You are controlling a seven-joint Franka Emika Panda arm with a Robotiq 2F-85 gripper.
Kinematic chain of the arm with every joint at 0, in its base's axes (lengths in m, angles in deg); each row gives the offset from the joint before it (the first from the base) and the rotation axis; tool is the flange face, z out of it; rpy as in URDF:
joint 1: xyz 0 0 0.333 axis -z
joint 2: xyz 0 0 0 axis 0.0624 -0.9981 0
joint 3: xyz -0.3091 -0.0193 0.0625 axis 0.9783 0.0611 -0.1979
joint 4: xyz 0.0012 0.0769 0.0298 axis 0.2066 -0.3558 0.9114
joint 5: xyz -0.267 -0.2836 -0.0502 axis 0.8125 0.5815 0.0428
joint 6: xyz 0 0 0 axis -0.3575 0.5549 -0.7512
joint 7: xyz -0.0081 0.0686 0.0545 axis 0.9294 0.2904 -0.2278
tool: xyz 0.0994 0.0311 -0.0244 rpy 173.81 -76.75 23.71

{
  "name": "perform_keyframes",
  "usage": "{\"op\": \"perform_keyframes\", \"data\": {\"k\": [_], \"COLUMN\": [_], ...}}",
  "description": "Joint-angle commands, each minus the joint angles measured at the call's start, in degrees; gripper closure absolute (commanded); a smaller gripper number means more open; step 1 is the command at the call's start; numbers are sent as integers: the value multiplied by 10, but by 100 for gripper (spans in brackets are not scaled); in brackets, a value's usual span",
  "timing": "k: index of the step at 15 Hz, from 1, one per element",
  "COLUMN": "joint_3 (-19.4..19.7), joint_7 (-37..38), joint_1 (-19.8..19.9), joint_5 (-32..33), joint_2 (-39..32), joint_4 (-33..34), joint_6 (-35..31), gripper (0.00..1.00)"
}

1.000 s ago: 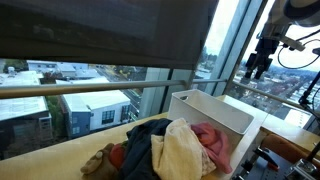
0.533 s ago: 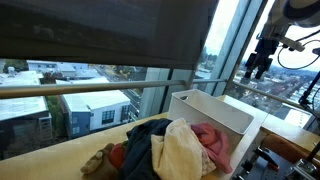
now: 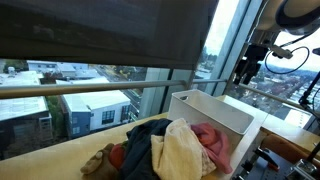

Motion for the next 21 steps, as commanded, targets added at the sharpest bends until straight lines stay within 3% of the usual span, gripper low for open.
{"op": "perform_keyframes", "data": {"k": [1,4,7,12,21], "joint_3": [-48,-90,-109,-97,-70], "joint_7": [42,90,142,188,181], "joint_1": [-47,-96,-147,-222,-288], "joint_5": [14,26,62,94,71], "joint_2": [-36,-102,-179,-304,-540], "joint_4": [-38,-24,32,162,319], "joint_6": [-91,-156,-183,-180,-104], "gripper": [0,0,0,0,0]}}
